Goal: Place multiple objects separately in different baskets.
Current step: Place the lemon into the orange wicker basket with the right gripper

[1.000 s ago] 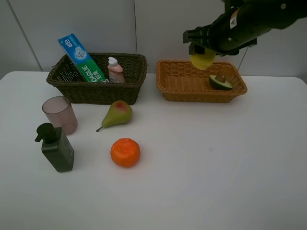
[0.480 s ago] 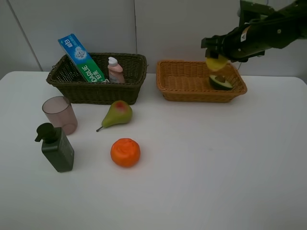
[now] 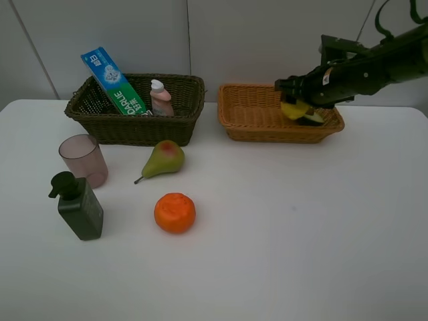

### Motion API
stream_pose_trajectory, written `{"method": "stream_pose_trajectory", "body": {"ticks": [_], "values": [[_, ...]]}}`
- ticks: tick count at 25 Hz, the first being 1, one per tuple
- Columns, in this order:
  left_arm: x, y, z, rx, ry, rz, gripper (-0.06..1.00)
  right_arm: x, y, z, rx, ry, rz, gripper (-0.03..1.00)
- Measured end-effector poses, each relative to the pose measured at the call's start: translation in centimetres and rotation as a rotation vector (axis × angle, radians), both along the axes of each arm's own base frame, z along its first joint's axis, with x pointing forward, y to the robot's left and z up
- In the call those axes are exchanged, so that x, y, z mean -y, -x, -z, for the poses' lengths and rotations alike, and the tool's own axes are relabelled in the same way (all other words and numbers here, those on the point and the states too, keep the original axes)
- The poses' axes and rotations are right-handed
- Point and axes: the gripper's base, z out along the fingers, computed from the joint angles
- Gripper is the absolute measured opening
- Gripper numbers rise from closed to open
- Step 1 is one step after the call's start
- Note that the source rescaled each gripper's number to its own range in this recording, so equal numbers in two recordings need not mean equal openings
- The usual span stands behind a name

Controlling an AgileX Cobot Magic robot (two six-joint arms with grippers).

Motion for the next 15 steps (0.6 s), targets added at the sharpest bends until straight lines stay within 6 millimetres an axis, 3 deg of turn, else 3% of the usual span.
{"method": "stream_pose_trajectory", "body": {"ticks": [15], "values": [[0.00,0.00,0.00,0.000,0.000,0.000,1.00,-0.22,-0.33,0.83,0.012,-0.013,-0.013,0.39]]}}
